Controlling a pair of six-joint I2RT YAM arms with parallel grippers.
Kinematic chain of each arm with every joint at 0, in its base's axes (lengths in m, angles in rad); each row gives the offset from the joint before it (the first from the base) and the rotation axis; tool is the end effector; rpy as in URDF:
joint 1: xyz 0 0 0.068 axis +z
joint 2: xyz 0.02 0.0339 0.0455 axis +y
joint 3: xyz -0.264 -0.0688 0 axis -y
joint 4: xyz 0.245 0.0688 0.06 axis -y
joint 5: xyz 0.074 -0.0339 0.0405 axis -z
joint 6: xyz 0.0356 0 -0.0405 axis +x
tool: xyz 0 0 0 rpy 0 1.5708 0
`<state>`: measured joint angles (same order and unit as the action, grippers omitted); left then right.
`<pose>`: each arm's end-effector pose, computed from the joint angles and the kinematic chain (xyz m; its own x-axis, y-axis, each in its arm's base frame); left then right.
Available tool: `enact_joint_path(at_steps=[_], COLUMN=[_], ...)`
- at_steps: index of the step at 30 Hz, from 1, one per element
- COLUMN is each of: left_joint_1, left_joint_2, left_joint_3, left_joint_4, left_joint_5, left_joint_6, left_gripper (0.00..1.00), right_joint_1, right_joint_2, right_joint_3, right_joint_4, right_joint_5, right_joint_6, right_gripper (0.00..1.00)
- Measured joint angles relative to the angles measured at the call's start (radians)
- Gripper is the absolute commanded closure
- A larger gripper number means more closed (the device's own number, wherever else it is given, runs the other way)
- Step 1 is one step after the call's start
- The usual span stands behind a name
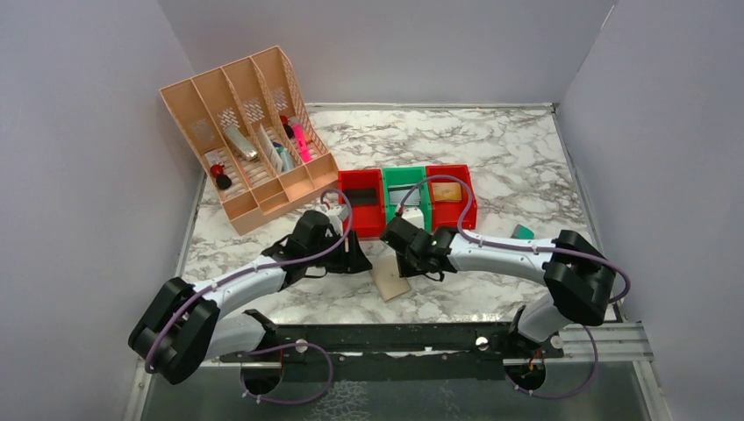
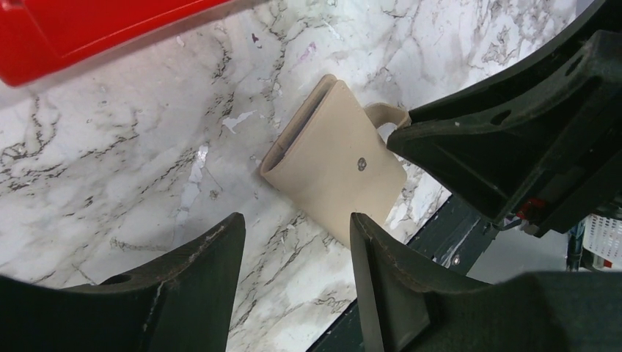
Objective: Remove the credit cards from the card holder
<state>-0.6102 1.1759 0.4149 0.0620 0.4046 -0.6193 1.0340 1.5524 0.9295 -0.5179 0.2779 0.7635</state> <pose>0.1714 -0.1369 0.1630 -0.8785 -0.0368 -0.4763 0.3239 0.6869 -0.6506 0.1589 0.2479 0.1849 -0.8668 -0.1563 -0.4736 -0.2333 0.9664 0.1081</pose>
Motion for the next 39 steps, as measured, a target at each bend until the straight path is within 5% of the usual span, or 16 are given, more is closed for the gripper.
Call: enact_joint_path(at_steps=[16, 25, 30, 36, 39], left_joint_1=[-0.019, -0.023, -0.027, -0.027, -0.027], left_joint_2=[0.021, 0.021, 0.021, 0.021, 0.021], left_joint_3=[0.034, 0.042, 0.053, 0.064, 0.074], left_joint_4=[-0.031, -0.051, -0.055, -0.068, -0.071], left_joint_5=[0.0, 0.0, -0.001, -0.003, -0.005], left_joint_6=[0.018, 0.018, 0.019, 0.019, 0.019], left_gripper=[0.42, 0.42, 0.42, 0.42, 0.42], right_joint_1=[-0.003, -0.021, -0.022, -0.022, -0.022], right_joint_2=[0.008, 0.046, 0.056, 0.046, 0.027], right_joint_3=[0.008, 0.008, 0.008, -0.01, -0.025], right_joint_4=[-0.037, 0.02, 0.007, 0.016, 0.016], right_joint_5=[0.072, 0.061, 0.063, 0.047, 0.039], right_joint_6=[-0.015, -0.062, -0.066, -0.084, -0.084], right_gripper=[0.65, 0.81, 0.79, 0.98, 0.99])
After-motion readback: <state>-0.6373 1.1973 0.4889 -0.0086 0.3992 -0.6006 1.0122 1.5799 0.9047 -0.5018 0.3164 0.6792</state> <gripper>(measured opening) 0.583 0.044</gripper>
